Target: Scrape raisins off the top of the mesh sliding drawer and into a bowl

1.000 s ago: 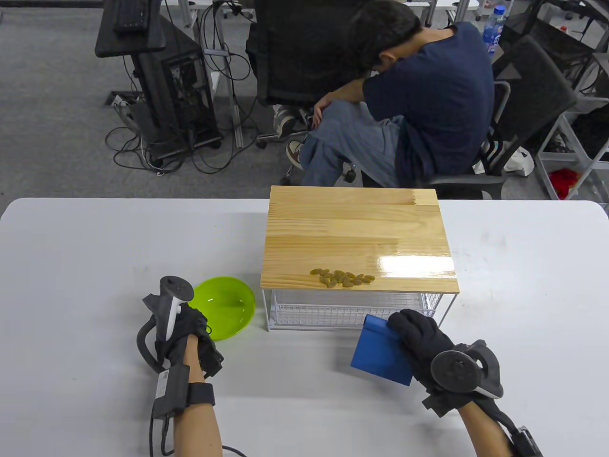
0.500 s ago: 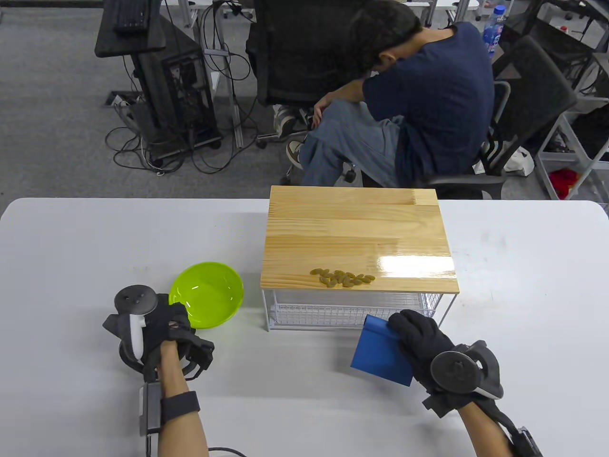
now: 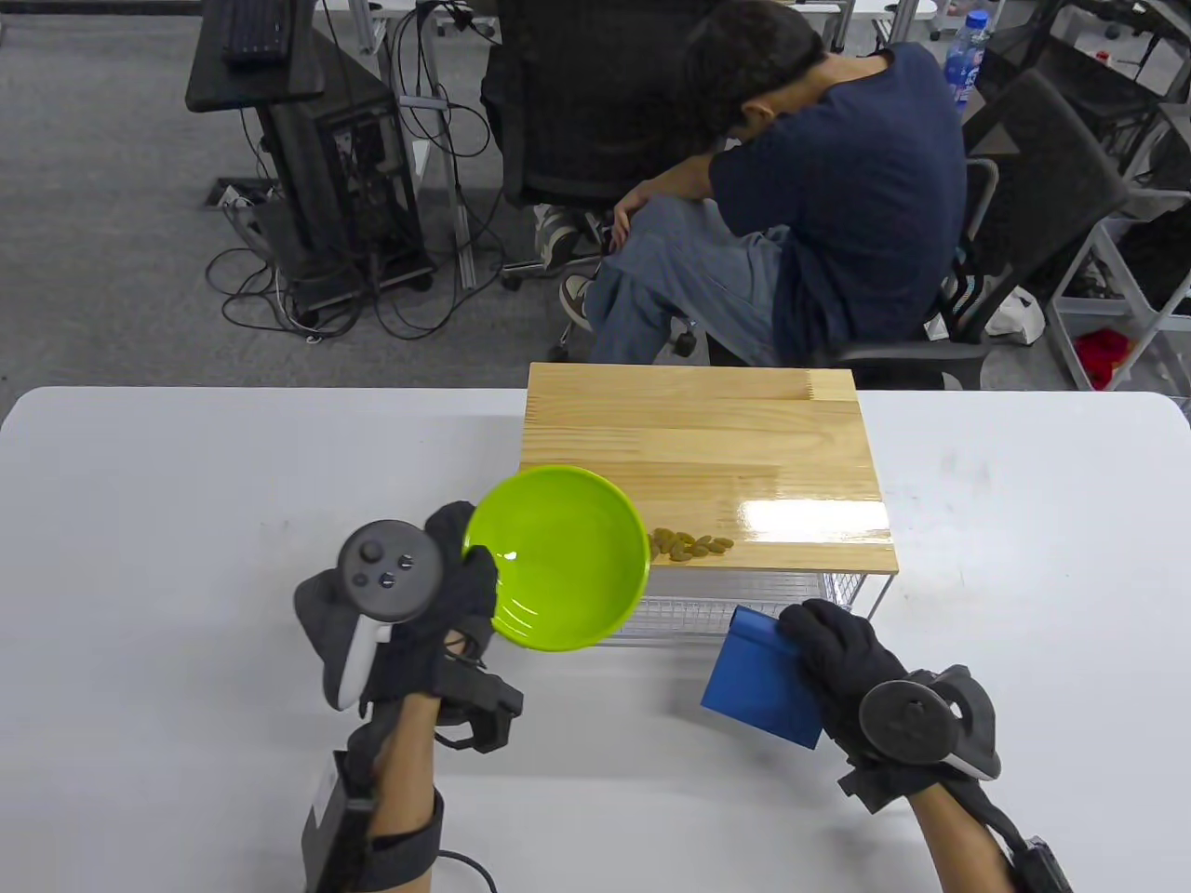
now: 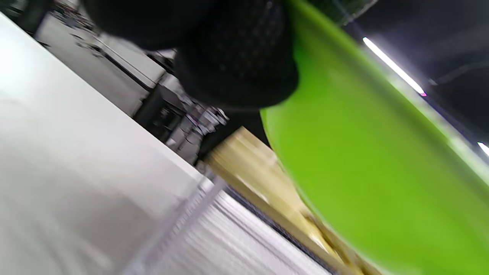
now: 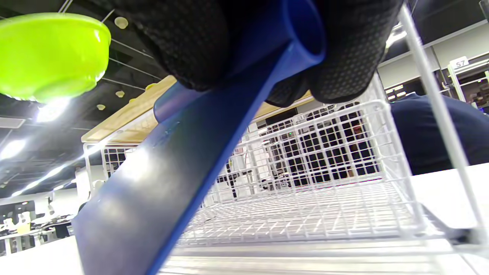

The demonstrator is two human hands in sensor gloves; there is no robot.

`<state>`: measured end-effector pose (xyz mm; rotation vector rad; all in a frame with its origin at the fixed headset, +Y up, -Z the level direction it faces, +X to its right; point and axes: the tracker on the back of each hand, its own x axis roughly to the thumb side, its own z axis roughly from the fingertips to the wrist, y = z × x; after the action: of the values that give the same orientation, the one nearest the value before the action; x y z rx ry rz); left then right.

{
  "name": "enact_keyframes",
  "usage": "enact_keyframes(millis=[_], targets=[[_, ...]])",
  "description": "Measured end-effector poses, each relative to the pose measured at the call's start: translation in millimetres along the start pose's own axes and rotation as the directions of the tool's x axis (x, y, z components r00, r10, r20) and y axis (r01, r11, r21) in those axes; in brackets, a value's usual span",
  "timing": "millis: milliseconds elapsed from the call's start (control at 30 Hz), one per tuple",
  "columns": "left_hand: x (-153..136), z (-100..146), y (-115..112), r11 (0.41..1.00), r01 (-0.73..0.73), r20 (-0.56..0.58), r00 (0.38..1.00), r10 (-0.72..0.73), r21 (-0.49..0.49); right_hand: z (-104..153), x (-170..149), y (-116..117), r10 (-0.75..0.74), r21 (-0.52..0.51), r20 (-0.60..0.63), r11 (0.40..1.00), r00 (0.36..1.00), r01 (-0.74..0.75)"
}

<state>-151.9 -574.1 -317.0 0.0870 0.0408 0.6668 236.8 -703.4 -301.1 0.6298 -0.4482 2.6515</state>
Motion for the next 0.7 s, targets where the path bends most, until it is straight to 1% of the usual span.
enact_keyframes(millis=[100,133,200,300,367,433,500,567,667,700], targets=[[20.2,2.3,-30.0,0.996,0.034,0.04,0.999,-0.031,-0.076,1.2,-7.2,-3.5,0.011,-0.001,-0.023,1.0,1.0,-0.011],[25.1,3.3,-43.8,0.994,0.044,0.049,0.998,-0.039,-0.104,2.0,-10.8,-5.1,0.01,0.0,-0.033,1.0,0.999,-0.01],[27.6,4.6,-64.0,0.988,0.054,0.063,0.997,-0.045,-0.146,3.6,-15.8,-8.2,0.012,0.0,-0.052,1.0,0.999,-0.012],[22.1,6.7,-90.1,0.973,0.056,0.065,0.997,-0.042,-0.222,4.5,-21.0,-15.0,0.026,0.017,-0.069,1.0,0.997,-0.025],[16.8,7.0,-100.0,0.959,0.093,0.064,0.995,-0.079,-0.267,3.9,-23.4,-19.6,0.015,0.045,-0.069,0.999,0.998,-0.012],[9.2,6.6,-104.9,0.96,0.109,0.04,0.994,-0.102,-0.258,3.8,-25.4,-26.4,0.022,0.042,-0.082,0.999,0.996,-0.018],[2.0,4.3,-110.1,0.959,0.101,0.012,0.995,-0.102,-0.264,4.2,-27.9,-33.7,0.037,0.036,-0.095,0.999,0.995,-0.034],[-3.8,1.5,-115.0,0.96,0.083,-0.013,0.996,-0.09,-0.268,5.2,-30.6,-41.1,0.022,0.031,-0.108,0.999,0.994,-0.019],[-9.8,-2.6,-120.2,0.968,0.047,-0.043,0.997,-0.059,-0.247,5.6,-29.1,-57.8,-0.069,0.029,-0.084,0.997,0.994,0.071],[-11.8,-3.4,-122.1,0.971,0.017,-0.058,0.998,-0.032,-0.24,4.9,-25.5,-66.8,-0.117,-0.002,-0.063,0.993,0.991,0.117]])
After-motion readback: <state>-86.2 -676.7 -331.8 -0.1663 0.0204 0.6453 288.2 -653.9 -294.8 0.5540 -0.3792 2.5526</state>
